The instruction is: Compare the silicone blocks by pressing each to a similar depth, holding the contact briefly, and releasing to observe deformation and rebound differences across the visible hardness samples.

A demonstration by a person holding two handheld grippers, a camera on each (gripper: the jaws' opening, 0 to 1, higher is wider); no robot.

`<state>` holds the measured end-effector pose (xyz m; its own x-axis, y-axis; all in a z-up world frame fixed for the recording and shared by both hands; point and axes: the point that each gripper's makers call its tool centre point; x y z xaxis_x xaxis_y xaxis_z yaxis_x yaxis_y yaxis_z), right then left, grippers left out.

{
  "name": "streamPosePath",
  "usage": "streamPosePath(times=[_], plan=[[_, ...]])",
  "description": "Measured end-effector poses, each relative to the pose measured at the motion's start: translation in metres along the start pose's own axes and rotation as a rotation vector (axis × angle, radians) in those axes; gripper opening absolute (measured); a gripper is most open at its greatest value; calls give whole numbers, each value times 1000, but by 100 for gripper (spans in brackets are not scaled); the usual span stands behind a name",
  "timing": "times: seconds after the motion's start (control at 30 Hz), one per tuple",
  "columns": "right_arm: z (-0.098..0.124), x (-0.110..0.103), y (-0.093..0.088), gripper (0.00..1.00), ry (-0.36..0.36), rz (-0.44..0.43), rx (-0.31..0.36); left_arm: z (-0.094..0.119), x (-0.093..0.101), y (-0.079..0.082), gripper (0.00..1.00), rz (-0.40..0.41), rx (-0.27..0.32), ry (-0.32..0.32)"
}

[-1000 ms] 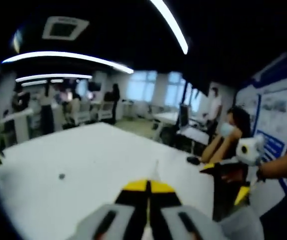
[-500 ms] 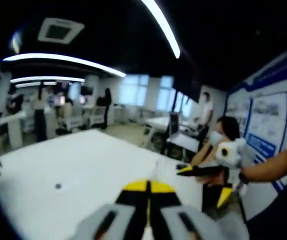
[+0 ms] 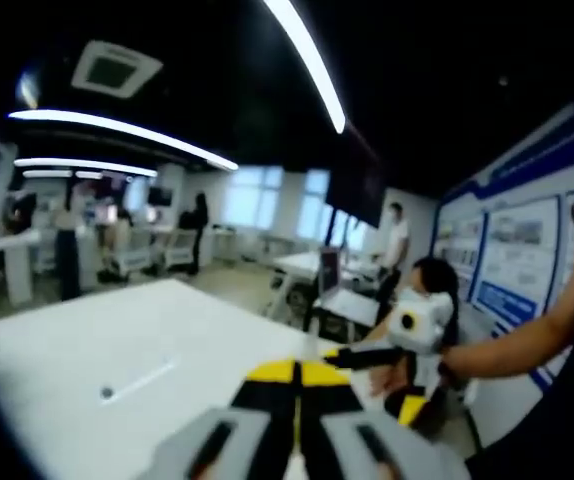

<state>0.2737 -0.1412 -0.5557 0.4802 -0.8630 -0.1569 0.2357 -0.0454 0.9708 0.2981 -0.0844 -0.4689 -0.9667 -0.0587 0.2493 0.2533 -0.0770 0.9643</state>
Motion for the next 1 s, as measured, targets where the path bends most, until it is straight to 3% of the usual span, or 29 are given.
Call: streamPosePath(times=[0.1, 0.23, 0.33, 0.53, 0.7, 1.0], plan=[[-5, -9, 0, 94, 32, -10, 12, -1, 6, 1, 0, -16, 1, -8], [-13, -16, 2, 83, 70, -6, 30, -3, 10, -6, 0, -1, -8, -22], [-14, -26, 12, 75, 125, -42, 81, -5, 14, -12, 0, 10, -13, -29], [-19, -29, 8, 59, 170, -70, 63, -7, 22, -17, 0, 23, -11, -45], [-23, -44, -3, 44, 250, -88, 32, -8, 26, -22, 0, 22, -31, -61], [-25, -57, -7, 33, 281, -109, 23, 1, 29, -21, 0, 19, -44, -80]])
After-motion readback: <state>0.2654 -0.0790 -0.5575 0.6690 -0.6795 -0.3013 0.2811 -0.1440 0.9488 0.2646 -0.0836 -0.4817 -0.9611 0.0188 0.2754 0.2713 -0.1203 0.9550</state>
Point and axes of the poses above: the point that each gripper's makers call its tool centre point, and the gripper's own axes: z roughly backward along the fingers, x roughly to its right, y roughly out of its top, and after that the axes turned 15 degrees about -y, right-handed
